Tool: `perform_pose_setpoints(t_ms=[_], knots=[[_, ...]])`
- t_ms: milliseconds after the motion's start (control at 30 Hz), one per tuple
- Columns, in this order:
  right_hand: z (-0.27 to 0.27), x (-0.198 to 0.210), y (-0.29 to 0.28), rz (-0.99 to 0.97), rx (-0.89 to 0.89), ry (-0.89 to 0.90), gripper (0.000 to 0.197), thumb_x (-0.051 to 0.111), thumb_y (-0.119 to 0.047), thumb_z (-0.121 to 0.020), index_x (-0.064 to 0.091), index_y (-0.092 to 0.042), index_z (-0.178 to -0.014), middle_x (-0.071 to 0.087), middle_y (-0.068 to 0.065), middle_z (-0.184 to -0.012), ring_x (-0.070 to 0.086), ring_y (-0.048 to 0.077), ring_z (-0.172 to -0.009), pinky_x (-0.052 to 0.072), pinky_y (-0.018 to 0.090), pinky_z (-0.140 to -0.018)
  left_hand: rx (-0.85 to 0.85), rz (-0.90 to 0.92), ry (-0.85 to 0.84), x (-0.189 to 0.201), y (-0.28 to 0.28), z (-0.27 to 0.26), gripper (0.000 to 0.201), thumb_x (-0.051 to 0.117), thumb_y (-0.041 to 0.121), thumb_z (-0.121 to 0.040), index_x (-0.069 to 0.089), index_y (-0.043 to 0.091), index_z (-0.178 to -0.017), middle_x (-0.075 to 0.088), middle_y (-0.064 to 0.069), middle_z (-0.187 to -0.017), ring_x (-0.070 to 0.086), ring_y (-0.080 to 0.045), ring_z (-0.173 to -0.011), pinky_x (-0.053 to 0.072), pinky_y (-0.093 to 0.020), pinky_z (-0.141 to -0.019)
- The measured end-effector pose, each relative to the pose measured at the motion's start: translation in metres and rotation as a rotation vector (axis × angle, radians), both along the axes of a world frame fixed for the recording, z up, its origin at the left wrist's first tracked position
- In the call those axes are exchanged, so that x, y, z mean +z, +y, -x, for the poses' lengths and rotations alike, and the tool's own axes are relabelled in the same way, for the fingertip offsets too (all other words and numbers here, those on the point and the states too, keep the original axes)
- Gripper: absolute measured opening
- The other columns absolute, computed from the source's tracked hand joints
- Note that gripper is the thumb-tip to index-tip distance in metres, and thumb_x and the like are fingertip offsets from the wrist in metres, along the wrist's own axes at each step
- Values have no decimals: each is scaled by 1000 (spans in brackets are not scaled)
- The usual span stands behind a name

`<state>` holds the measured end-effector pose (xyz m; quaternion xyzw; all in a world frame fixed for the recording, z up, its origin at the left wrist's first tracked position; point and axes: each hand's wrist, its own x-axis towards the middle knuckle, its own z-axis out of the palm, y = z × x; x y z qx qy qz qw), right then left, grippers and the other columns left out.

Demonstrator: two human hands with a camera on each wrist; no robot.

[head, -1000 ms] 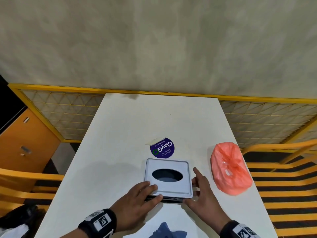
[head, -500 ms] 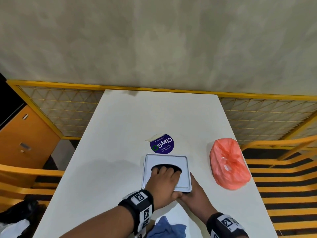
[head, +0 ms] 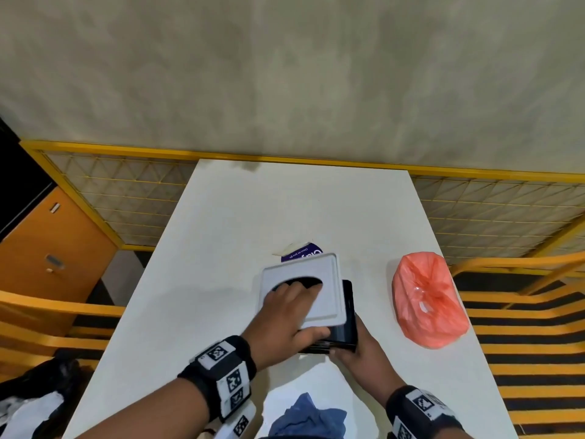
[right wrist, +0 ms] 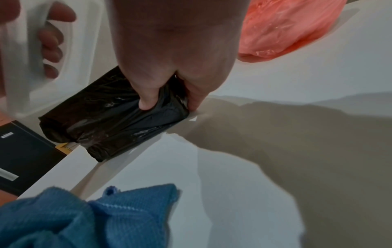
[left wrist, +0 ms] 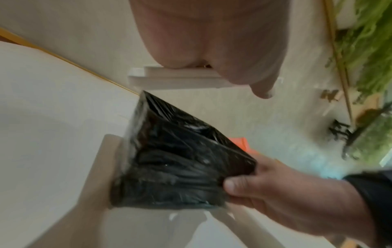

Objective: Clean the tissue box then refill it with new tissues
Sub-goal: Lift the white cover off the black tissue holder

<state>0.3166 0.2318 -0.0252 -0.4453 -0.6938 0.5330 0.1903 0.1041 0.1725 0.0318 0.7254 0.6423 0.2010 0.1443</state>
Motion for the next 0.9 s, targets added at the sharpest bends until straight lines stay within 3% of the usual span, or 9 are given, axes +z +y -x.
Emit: perform_pose_setpoints(t_ms=[67,167,333,433,500,567,633,733,900], knots=[[-2,-3,1,-2,10,-20,73,66,0,-77,42,-47,-127,66,-26,-108,63,-1,-100,48,12,-77,59,-38,1,-2,-6,27,77,48,65,-88,37,18,-148,49,0,-124,41,-21,-115,37,-40,-100],[-4,-2,2,14,19,-13,70,66,2,-79,43,-45,-125,65,-29,-108,63,-2,-99,48,9,-76,147,-47,63,-16,-21,75,73,54,63,-83,47,18,-140,53,0,-109,51,-26,-102,45,-42,-89],[-3,0,1,-2,10,-34,68,69,3,-80,43,-44,-121,66,-31,-102,62,-9,-95,44,4,-72,228,191,227,-50,-46,133,77,57,63,-73,53,20,-137,59,-7,-110,59,-37,-101,50,-47,-86],[-2,0,1,-13,12,-43,72,71,5,-78,42,-43,-123,66,-33,-103,61,-12,-94,43,3,-71,223,323,310,-68,-50,147,83,72,65,-61,59,21,-131,62,-9,-105,61,-37,-90,51,-44,-78],[-1,1,1,-17,18,-54,72,72,7,-78,41,-42,-121,61,-42,-102,60,-15,-92,42,2,-70,230,365,339,-72,-50,151,83,79,59,-62,60,20,-132,61,-9,-105,59,-36,-88,48,-40,-77],[0,3,1,-32,28,-77,72,73,7,-78,40,-43,-119,57,-48,-102,58,-19,-92,41,1,-70,251,392,343,-75,-50,154,82,76,56,-69,53,20,-139,56,-10,-115,54,-35,-98,43,-38,-83],[0,2,2,-41,25,-90,72,73,6,-78,40,-41,-121,60,-42,-103,58,-19,-93,41,1,-71,254,434,331,-77,-51,154,82,72,54,-75,46,19,-145,53,-10,-121,51,-36,-106,40,-38,-89],[0,0,2,-36,7,-106,71,74,5,-77,42,-35,-127,65,-24,-105,59,-18,-91,42,2,-70,255,453,327,-81,-53,155,81,70,51,-79,41,20,-148,52,-10,-124,50,-36,-110,40,-37,-93],[0,-3,3,-26,1,-135,72,75,2,-77,40,-32,-129,63,-22,-108,59,-17,-91,42,2,-70,265,490,321,-85,-53,157,81,66,53,-81,35,22,-149,48,-7,-124,46,-32,-110,38,-36,-93]])
